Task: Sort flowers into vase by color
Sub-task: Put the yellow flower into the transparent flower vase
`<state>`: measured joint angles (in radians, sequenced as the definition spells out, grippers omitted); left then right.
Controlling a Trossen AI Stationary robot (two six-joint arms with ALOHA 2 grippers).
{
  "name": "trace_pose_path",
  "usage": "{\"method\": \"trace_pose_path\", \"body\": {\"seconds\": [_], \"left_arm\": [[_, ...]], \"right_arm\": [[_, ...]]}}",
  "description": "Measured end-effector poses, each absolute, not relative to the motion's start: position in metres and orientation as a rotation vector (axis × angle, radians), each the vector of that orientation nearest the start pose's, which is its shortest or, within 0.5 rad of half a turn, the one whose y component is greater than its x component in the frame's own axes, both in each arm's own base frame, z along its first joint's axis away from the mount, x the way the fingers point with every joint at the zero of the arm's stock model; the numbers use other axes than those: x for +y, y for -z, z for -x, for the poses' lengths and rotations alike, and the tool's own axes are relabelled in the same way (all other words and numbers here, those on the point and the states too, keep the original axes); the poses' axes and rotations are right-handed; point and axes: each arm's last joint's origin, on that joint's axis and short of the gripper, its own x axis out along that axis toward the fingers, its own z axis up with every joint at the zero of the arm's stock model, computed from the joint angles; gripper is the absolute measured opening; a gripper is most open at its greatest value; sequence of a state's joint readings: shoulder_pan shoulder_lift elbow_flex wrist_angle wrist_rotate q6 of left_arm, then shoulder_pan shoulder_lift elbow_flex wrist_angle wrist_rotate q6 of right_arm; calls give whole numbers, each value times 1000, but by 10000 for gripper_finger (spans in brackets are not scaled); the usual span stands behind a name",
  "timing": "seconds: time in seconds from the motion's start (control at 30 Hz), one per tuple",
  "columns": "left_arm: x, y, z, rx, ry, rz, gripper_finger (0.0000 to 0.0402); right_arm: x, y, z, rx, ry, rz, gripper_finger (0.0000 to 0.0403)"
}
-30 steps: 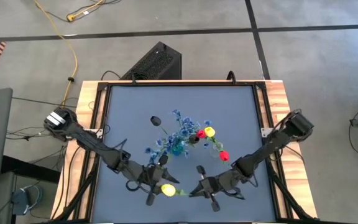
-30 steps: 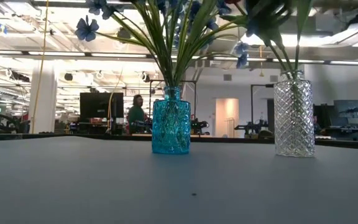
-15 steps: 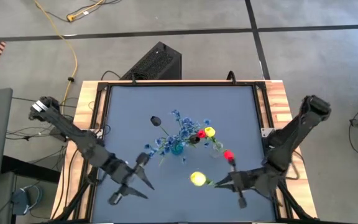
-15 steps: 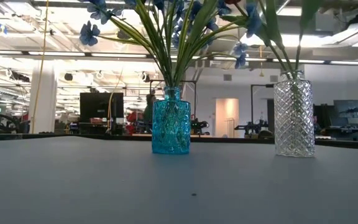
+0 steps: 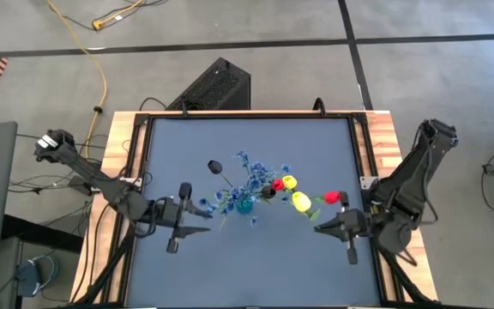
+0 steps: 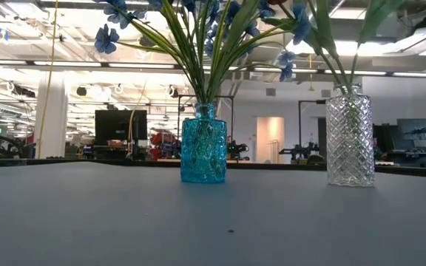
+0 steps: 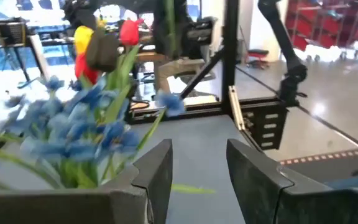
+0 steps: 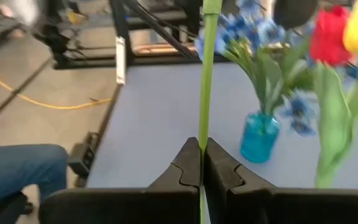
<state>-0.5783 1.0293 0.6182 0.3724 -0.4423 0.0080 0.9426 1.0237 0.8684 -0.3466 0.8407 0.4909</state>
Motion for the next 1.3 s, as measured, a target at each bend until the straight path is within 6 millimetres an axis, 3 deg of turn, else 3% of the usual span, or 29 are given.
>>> {"method": "trace_pose_path", "body": {"seconds": [0.17,0.47,0.7,0.93,1.1,1.3], "left_arm": [[-103,-270,-191,6,109,8,142],[-98,-268,-188,-6,106,35,142],[-98,-268,-188,-4,107,28,142],[-97,-268,-188,-7,99,-11,142],[-94,-267,-190,1,57,-30,142],[-90,-255,-189,117,-61,-113,142]], "right_arm": [[146,-320,-138,321,-105,-122,27],[106,-333,-106,353,-132,-211,28],[87,-368,-90,91,-242,-244,29],[56,-391,-79,-120,29,-232,29],[29,-377,-66,-44,292,-79,27],[26,-331,-74,40,388,-142,28]]}}
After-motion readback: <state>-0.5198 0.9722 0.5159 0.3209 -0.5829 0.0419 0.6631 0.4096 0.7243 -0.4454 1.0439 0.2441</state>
